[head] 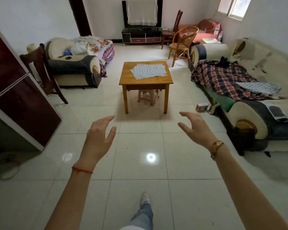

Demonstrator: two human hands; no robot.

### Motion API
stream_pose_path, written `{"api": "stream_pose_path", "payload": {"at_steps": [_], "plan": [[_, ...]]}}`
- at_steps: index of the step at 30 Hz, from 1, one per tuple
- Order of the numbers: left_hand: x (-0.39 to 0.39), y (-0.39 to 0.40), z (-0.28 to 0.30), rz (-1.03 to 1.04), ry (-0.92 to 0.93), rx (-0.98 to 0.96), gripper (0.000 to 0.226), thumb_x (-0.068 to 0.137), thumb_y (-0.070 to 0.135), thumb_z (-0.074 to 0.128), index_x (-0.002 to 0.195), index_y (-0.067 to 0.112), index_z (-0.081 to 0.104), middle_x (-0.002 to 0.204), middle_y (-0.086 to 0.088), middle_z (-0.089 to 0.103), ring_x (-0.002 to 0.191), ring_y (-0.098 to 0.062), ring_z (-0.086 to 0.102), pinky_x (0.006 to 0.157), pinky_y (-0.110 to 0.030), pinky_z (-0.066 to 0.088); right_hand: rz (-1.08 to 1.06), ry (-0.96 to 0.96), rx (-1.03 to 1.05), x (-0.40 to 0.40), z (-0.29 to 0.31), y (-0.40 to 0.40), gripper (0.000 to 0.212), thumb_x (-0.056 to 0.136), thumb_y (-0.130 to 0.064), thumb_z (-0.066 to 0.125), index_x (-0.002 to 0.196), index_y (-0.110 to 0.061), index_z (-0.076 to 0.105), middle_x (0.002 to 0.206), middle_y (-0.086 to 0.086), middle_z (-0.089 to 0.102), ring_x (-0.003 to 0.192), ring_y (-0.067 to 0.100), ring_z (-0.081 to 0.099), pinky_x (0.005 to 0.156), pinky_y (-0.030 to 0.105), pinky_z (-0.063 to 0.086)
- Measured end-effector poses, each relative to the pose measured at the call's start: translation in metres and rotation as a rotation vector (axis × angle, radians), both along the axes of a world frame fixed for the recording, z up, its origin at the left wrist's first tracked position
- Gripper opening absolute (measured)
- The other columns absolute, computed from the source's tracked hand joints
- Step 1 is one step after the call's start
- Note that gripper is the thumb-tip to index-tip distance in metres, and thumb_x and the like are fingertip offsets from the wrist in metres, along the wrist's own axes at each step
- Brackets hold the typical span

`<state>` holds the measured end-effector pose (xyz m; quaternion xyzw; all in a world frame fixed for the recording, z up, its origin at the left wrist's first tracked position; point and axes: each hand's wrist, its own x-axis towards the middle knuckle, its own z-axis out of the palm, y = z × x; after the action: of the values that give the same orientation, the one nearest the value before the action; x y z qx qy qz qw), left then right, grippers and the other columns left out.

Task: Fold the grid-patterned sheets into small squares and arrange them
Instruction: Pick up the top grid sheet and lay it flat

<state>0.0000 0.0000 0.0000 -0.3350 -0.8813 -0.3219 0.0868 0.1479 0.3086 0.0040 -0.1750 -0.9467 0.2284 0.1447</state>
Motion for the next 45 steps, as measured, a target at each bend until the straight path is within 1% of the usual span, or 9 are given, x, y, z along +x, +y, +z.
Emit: {"api": "stream_pose_path", "payload": {"at_steps": [4,9,17,24,27,31,33,37,45], "plan": [[-0.061,0.025,-0.004,0.012,-0.03,-0.006,0.042,0.096,0.028,0.051,0.138,0.019,0.049,0.135,-0.001,0.055,0.129,-0.018,0.045,0.106,-0.05,0.04,-0.009,-0.012,-0.044,-0.062,0.003,0.023,0.047,0.093,-0.032,0.054,0.136,-0.017,0.045,0.136,0.002,0.051,0.13,0.018,0.04,0.109,0.037,0.033],[-0.138,0.067,-0.004,0.013,-0.06,-0.044,0.044,0.097,0.03,0.049,0.14,0.022,0.045,0.138,0.002,0.052,0.131,-0.015,0.041,0.109,-0.047,0.037,-0.037,0.009,-0.041,-0.135,0.004,0.057,0.047,0.093,-0.031,0.055,0.136,-0.017,0.045,0.136,0.001,0.051,0.129,0.017,0.04,0.109,0.035,0.032],[-0.218,0.128,-0.01,-0.061,-0.11,-0.064,0.044,0.097,0.028,0.049,0.14,0.02,0.046,0.136,0.001,0.053,0.13,-0.014,0.042,0.108,-0.046,0.039,-0.098,-0.043,-0.081,-0.199,-0.019,0.104,0.048,0.093,-0.035,0.054,0.137,-0.019,0.044,0.135,-0.001,0.051,0.128,0.014,0.04,0.107,0.033,0.033],[-0.281,0.179,-0.031,-0.06,-0.166,-0.096,0.044,0.097,0.027,0.05,0.14,0.021,0.046,0.135,0.001,0.054,0.129,-0.014,0.043,0.107,-0.045,0.039,-0.122,-0.115,-0.135,-0.269,-0.046,0.149,0.047,0.093,-0.035,0.053,0.137,-0.02,0.043,0.136,-0.001,0.05,0.129,0.014,0.039,0.105,0.029,0.031],[-0.318,0.21,-0.035,-0.044,-0.169,-0.107,0.044,0.097,0.028,0.05,0.14,0.021,0.045,0.137,0.002,0.053,0.129,-0.014,0.042,0.109,-0.042,0.038,-0.095,-0.127,-0.146,-0.312,-0.051,0.181,0.048,0.093,-0.035,0.053,0.137,-0.02,0.043,0.137,-0.001,0.049,0.129,0.014,0.039,0.105,0.029,0.03],[-0.376,0.263,-0.03,-0.006,-0.154,-0.097,0.043,0.098,0.029,0.049,0.14,0.022,0.045,0.137,0.003,0.052,0.129,-0.012,0.041,0.109,-0.037,0.037,-0.057,-0.108,-0.139,-0.381,-0.047,0.236,0.047,0.094,-0.033,0.053,0.137,-0.018,0.045,0.136,0.0,0.051,0.128,0.015,0.04,0.101,0.024,0.028],[-0.406,0.293,-0.025,0.016,-0.149,-0.093,0.043,0.098,0.028,0.049,0.14,0.022,0.045,0.137,0.003,0.052,0.13,-0.012,0.041,0.107,-0.032,0.034,-0.048,-0.1,-0.14,-0.416,-0.041,0.265,0.047,0.094,-0.032,0.054,0.138,-0.017,0.045,0.135,0.001,0.051,0.128,0.016,0.04,0.099,0.022,0.027],[-0.468,0.35,-0.016,0.055,-0.134,-0.1,0.043,0.098,0.03,0.049,0.14,0.024,0.045,0.137,0.005,0.052,0.129,-0.01,0.041,0.104,-0.028,0.034,-0.035,-0.066,-0.149,-0.48,-0.033,0.324,0.045,0.094,-0.032,0.054,0.136,-0.017,0.046,0.133,0.001,0.053,0.126,0.015,0.043,0.098,0.022,0.028],[-0.556,0.425,-0.023,0.11,-0.183,-0.08,0.043,0.098,0.028,0.049,0.141,0.022,0.045,0.136,0.005,0.052,0.128,-0.009,0.041,0.104,-0.026,0.033,0.018,-0.072,-0.159,-0.585,-0.037,0.404,0.043,0.093,-0.029,0.055,0.134,-0.015,0.049,0.132,0.001,0.054,0.124,0.016,0.044,0.098,0.021,0.029]]}}
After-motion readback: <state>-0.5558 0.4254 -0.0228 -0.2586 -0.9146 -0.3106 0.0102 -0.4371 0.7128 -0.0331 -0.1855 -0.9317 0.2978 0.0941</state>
